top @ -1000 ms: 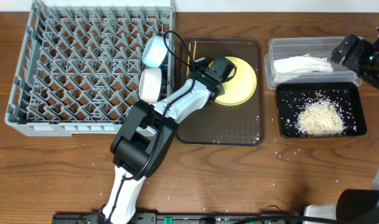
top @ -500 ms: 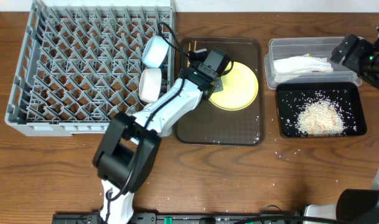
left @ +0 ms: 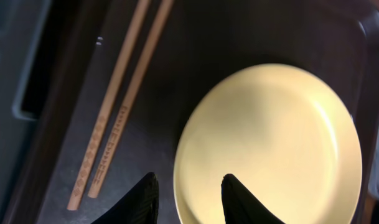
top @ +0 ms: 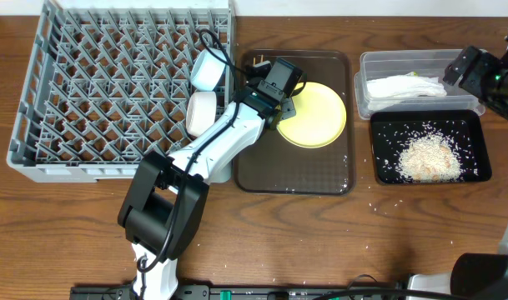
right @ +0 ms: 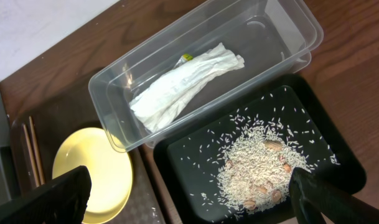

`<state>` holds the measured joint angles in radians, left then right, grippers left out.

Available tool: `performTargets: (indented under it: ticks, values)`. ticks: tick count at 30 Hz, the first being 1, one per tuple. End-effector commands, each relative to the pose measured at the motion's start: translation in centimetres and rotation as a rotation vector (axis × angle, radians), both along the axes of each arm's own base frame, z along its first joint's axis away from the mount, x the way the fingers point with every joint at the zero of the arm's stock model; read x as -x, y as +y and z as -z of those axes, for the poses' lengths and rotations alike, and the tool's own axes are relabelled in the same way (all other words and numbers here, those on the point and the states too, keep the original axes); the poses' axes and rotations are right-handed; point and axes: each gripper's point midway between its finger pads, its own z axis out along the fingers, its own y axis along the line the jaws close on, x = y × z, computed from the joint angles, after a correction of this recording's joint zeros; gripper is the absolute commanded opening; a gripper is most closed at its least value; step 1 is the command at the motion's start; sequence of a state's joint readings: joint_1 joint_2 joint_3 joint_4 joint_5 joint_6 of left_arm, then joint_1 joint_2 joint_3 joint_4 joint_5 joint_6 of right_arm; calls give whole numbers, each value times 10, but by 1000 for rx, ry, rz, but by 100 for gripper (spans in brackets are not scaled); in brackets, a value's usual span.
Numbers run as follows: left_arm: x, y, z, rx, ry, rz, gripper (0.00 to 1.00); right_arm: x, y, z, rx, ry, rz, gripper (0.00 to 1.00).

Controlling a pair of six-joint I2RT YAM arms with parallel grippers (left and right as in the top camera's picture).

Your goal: Sort waste into correct bins and load items into the dishwasher

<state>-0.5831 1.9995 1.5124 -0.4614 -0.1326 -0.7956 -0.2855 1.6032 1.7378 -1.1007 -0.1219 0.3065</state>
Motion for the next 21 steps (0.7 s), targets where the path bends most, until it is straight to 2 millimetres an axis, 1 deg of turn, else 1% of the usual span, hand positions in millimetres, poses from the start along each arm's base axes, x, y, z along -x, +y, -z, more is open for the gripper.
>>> performTargets:
  ticks: [1,3,7,12,14,21]
  values:
    - [-2,14,17,-66,-28,-114,36,1,-4,-1,-2,-4,16,99]
    - [-3,13,19,-96,-57,-114,36,1,-4,-1,-2,-4,15,99]
    - [-2,3,28,-103,-94,-80,37,1,-4,-1,-2,-4,15,99]
    - [2,15,42,-170,-103,-104,37,1,-4,-1,-2,-4,16,99]
    - [2,16,47,-182,-100,-103,37,1,-4,-1,-2,-4,16,99]
    - [-1,1,71,-192,-93,-8,37,1,-4,-1,-2,-4,16,99]
